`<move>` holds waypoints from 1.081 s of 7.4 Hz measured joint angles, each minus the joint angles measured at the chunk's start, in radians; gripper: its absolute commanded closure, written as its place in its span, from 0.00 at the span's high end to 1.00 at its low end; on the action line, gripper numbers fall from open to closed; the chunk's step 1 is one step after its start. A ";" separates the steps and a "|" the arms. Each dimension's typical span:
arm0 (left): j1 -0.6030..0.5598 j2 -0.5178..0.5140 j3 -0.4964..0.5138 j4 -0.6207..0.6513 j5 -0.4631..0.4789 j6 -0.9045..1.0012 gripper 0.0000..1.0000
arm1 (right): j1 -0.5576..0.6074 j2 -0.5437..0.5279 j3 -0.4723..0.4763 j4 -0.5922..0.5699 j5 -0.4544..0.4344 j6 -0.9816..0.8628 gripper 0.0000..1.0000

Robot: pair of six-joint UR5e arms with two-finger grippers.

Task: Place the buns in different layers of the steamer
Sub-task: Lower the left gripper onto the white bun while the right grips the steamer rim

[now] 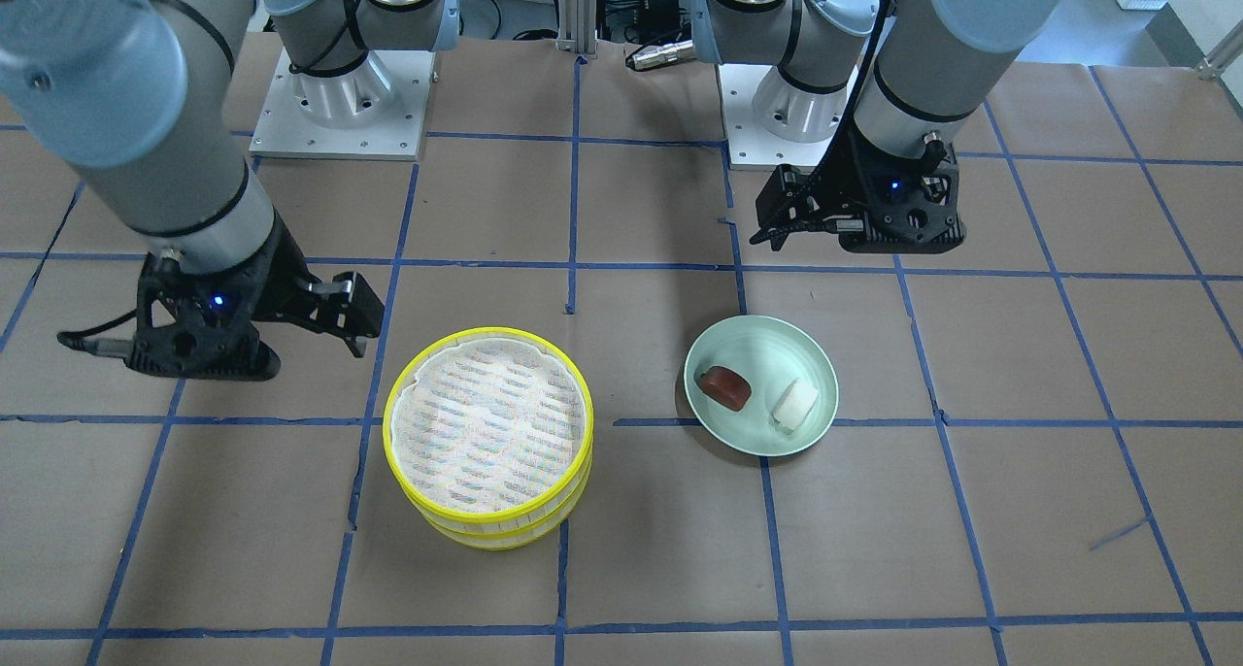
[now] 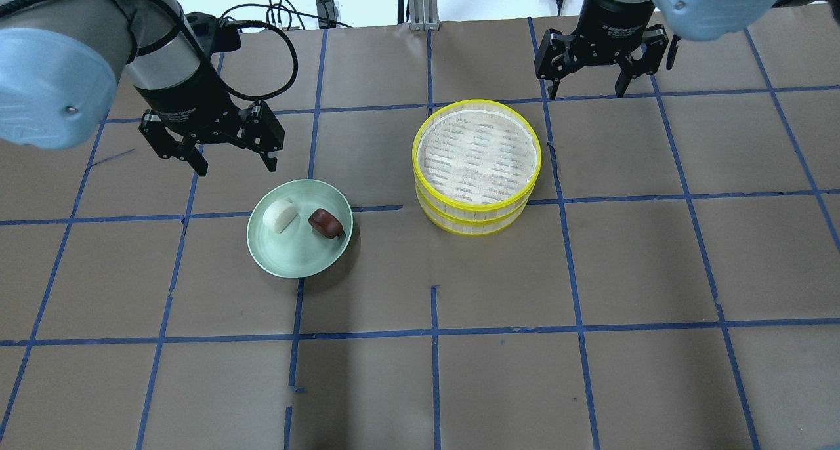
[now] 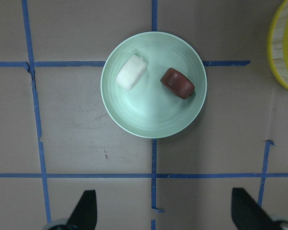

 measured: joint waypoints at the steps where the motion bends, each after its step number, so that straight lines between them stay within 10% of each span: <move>1: 0.001 -0.042 -0.022 0.073 0.000 -0.003 1.00 | 0.010 0.046 0.015 -0.076 0.014 0.011 1.00; 4: 0.003 -0.195 -0.068 0.260 0.004 -0.004 1.00 | 0.037 0.122 0.132 -0.255 0.036 0.032 1.00; 6: 0.005 -0.269 -0.127 0.395 0.034 0.012 0.98 | 0.039 0.127 0.178 -0.280 0.037 0.038 0.54; 8: 0.008 -0.311 -0.195 0.519 0.088 0.060 0.98 | 0.039 0.126 0.187 -0.281 0.037 0.052 0.33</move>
